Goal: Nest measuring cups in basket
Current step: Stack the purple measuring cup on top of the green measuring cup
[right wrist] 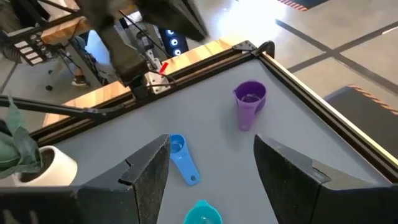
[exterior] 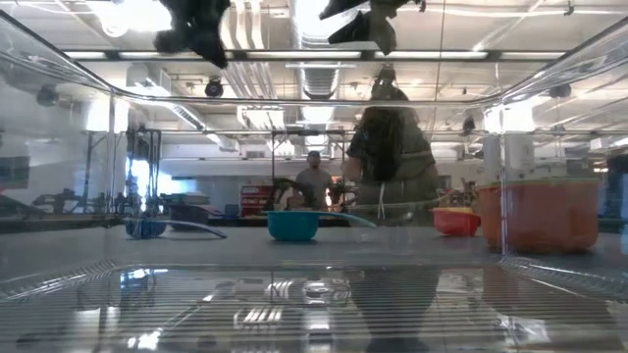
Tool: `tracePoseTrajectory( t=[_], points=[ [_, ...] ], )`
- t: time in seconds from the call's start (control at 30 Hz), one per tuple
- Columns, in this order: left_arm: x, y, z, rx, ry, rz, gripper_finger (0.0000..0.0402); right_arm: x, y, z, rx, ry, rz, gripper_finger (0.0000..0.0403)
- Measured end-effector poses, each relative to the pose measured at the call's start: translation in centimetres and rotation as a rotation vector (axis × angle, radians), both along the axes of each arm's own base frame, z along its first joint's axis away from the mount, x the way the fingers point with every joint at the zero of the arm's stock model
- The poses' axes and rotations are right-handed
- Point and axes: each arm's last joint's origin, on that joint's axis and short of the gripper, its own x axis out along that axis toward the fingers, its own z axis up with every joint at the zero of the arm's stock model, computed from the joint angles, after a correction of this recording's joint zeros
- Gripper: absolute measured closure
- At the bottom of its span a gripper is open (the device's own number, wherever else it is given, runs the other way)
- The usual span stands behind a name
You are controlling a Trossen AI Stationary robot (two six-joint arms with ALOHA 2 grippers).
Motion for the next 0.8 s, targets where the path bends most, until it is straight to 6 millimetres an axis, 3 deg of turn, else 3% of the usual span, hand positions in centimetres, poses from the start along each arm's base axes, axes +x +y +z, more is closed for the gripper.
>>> tracePoseTrajectory(
  t=[0.13, 0.5, 0.8],
  points=[
    [0.1, 1.6, -2.3, -0.056, -0.065, 0.060, 0.0402, -0.5, 0.8, 0.4, -0.001, -0.008, 0.023, 0.0184],
    [-3.0, 5.4, -8.9, -0.205, 0.081, 0.280, 0.0397, -2.3, 2.8, -0.6, 0.025, 0.045, 0.049, 0.0184],
    [-4.4, 7.7, -13.0, -0.345, 0.164, 0.388, 0.0306, -4.4, 3.4, -1.5, 0.032, 0.050, 0.003, 0.0184]
  ],
)
